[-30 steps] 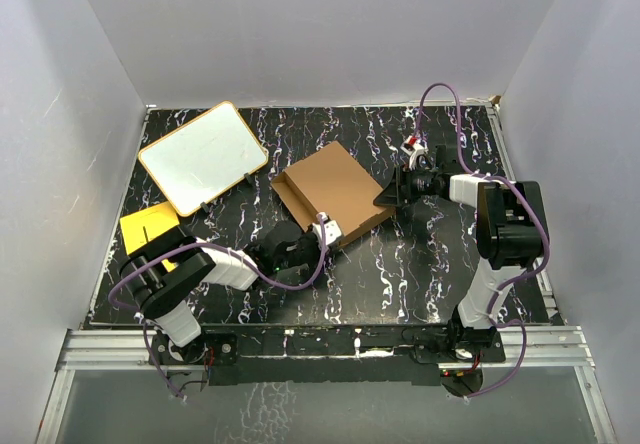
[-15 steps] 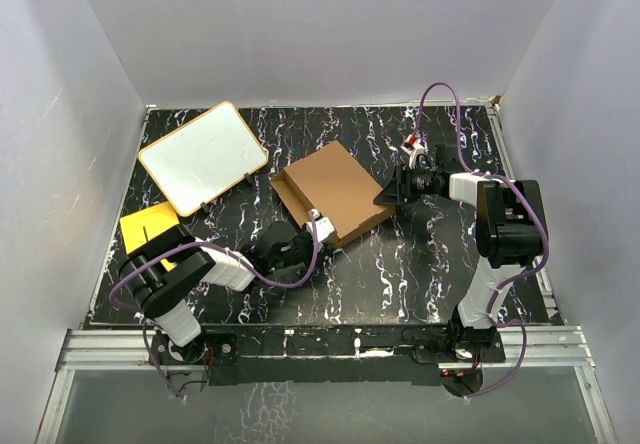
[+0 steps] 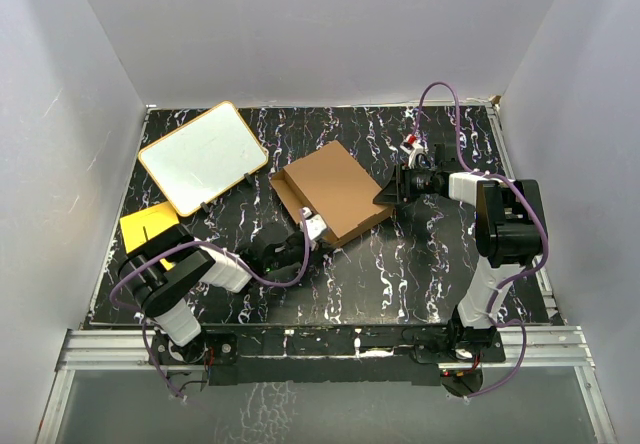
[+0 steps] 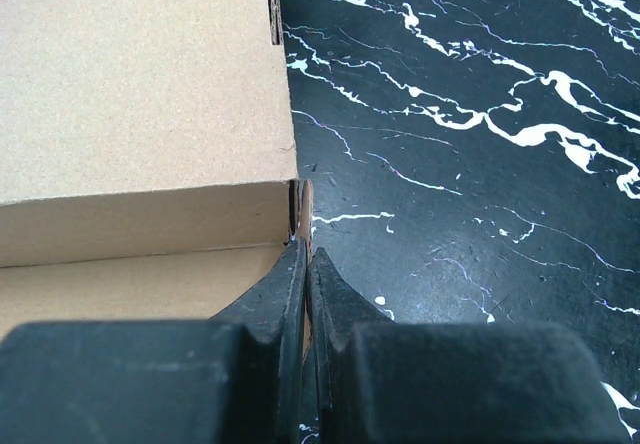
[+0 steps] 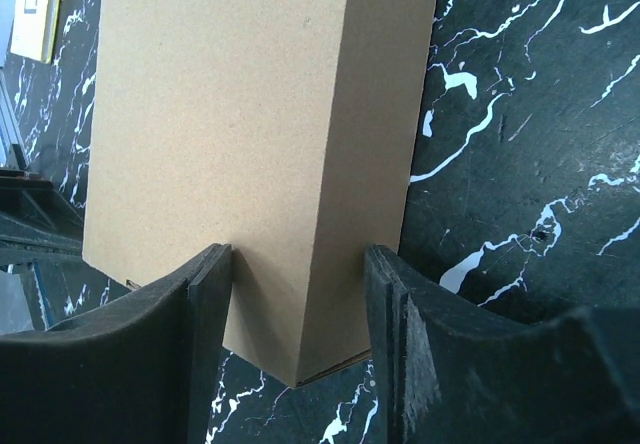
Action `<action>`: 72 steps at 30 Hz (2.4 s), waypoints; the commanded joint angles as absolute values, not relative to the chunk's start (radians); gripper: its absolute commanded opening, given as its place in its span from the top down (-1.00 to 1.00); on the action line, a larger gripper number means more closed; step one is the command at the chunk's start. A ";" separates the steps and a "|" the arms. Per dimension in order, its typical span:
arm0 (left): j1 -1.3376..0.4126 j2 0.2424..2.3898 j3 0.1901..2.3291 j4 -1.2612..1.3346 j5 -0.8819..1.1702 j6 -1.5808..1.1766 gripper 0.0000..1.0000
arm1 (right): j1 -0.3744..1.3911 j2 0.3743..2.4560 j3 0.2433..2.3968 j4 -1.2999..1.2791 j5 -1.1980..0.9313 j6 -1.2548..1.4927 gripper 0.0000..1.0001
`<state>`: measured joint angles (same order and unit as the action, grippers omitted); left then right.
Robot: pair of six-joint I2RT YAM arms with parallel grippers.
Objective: Fold the paper box
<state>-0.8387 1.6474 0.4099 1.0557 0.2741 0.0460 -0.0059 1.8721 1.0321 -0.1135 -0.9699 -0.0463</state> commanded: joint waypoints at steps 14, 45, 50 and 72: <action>-0.825 1.620 0.413 1.063 0.340 0.007 0.87 | -0.008 1.915 1.056 -0.106 -0.864 -0.104 -0.10; -0.293 1.574 0.657 0.526 0.338 -1.127 -0.94 | 0.021 1.928 1.077 -0.132 -0.871 -0.124 -0.10; -0.293 1.687 0.691 0.599 0.322 -1.165 -0.94 | 0.026 1.937 1.082 -0.135 -0.873 -0.126 -0.10; -0.294 1.878 0.837 0.416 0.269 -1.143 0.15 | 0.037 1.835 1.172 -0.279 -0.785 -0.353 -0.47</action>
